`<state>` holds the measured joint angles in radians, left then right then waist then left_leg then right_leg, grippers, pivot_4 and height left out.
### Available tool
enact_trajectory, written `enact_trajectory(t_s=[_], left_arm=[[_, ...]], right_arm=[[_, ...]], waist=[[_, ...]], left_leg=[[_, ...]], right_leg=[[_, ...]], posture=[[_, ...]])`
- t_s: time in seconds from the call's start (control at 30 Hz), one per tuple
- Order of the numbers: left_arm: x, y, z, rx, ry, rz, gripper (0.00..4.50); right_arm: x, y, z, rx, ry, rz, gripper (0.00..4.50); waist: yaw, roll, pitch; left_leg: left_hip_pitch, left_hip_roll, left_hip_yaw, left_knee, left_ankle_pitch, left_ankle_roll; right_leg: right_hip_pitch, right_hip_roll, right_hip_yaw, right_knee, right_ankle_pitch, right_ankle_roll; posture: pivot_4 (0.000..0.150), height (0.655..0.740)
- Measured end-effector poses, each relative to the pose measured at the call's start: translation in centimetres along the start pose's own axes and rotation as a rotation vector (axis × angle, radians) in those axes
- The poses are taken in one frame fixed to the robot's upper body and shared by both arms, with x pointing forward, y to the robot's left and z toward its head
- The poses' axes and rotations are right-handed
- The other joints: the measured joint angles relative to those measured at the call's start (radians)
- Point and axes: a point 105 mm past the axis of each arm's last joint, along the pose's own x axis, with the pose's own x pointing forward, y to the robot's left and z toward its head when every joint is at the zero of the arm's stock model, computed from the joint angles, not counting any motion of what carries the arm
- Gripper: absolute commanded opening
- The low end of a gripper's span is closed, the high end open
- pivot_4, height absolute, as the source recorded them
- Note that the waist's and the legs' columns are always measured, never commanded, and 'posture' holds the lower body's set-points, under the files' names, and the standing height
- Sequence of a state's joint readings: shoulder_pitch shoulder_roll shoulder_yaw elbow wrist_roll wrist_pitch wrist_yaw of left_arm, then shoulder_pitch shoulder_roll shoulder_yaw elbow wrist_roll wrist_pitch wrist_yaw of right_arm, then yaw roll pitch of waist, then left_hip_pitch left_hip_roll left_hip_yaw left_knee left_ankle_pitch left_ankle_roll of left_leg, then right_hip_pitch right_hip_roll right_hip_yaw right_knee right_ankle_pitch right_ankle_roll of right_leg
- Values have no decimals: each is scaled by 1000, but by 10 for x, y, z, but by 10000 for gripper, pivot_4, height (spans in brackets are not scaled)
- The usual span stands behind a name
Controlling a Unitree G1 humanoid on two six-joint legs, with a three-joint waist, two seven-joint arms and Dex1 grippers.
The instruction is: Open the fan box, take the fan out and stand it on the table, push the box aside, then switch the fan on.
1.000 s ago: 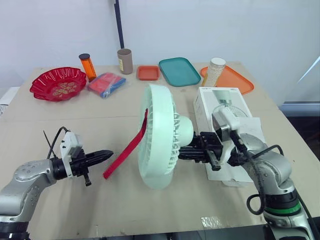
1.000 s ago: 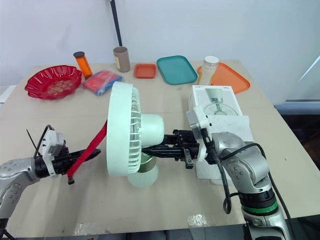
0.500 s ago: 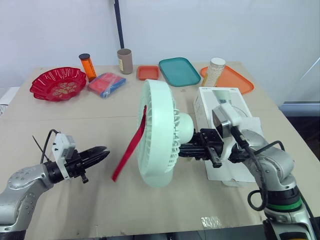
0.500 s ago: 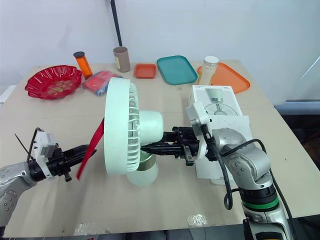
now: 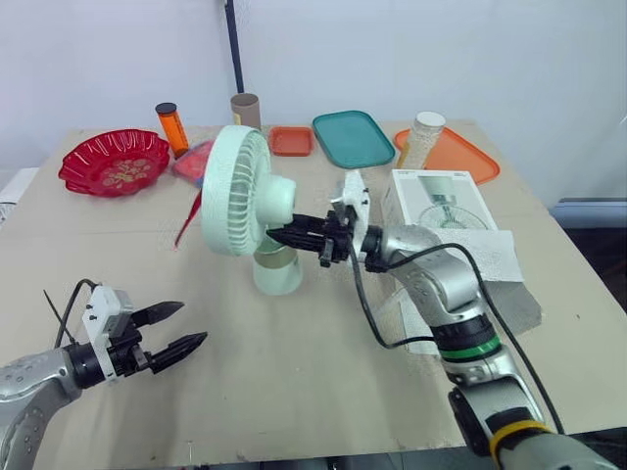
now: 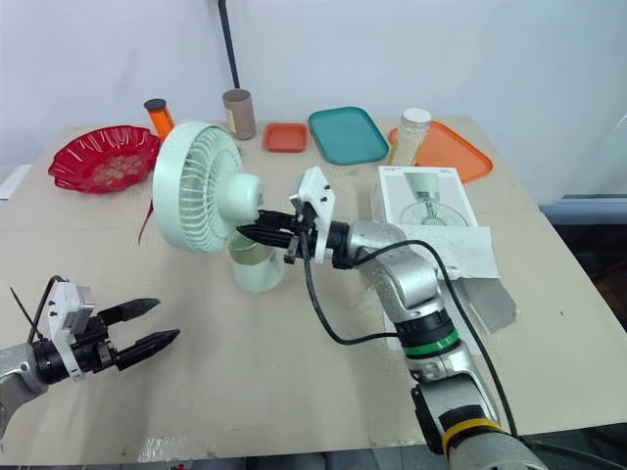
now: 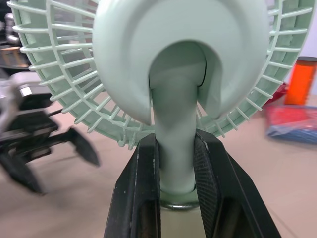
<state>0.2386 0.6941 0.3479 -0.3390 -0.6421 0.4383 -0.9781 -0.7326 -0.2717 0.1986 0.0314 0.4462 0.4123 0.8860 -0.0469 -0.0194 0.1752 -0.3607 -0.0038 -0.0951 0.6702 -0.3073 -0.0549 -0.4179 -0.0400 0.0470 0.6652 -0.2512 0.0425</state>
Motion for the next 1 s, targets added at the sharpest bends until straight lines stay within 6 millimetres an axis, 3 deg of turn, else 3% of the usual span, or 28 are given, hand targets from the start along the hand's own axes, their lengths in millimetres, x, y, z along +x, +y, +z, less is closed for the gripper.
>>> enact_trajectory(t_s=[0.17,0.33,0.53,0.67,0.7,0.9,1.0], left_arm=[[8,-3,-5,9,7,10,44863],[11,-10,-4,19,-6,-5,44863],[14,-12,-6,23,0,-10,44863],[16,-11,-5,37,-5,-11,45000],[17,-11,-4,41,-10,-11,45000],[21,-13,-6,38,-7,-21,45000],[23,-13,-7,41,-6,-26,45000]], right_arm=[[14,-12,-2,11,-13,-33,4388],[20,-22,-26,70,12,-62,4388],[27,-30,-33,77,0,-66,4388],[27,-28,-33,40,-2,-40,21195],[27,-26,-32,28,-9,-32,22786],[21,-16,-43,21,14,25,43341],[16,-11,-46,18,22,51,44303]], waist=[[0,0,0],[-1,0,0],[-2,0,0],[-2,0,0],[-2,0,0],[-2,0,0],[-1,0,0]], left_leg=[[-1,0,0,0,0,0],[-1,0,1,0,0,0],[-1,1,3,-1,0,0],[-1,1,3,-1,0,0],[-1,1,3,-1,0,0],[-1,1,3,-1,0,0],[-1,1,3,-1,0,0]], right_leg=[[-2,0,0,0,0,0],[-2,0,0,1,0,-1],[-3,1,1,1,1,-1],[-3,0,1,1,1,-1],[-3,0,1,1,1,-1],[-3,0,1,1,1,-1],[-3,0,1,1,1,-1]], posture=[[1500,7400],[1500,7400],[1500,7400],[1500,7400],[1500,7400],[1500,7400],[1500,7400]])
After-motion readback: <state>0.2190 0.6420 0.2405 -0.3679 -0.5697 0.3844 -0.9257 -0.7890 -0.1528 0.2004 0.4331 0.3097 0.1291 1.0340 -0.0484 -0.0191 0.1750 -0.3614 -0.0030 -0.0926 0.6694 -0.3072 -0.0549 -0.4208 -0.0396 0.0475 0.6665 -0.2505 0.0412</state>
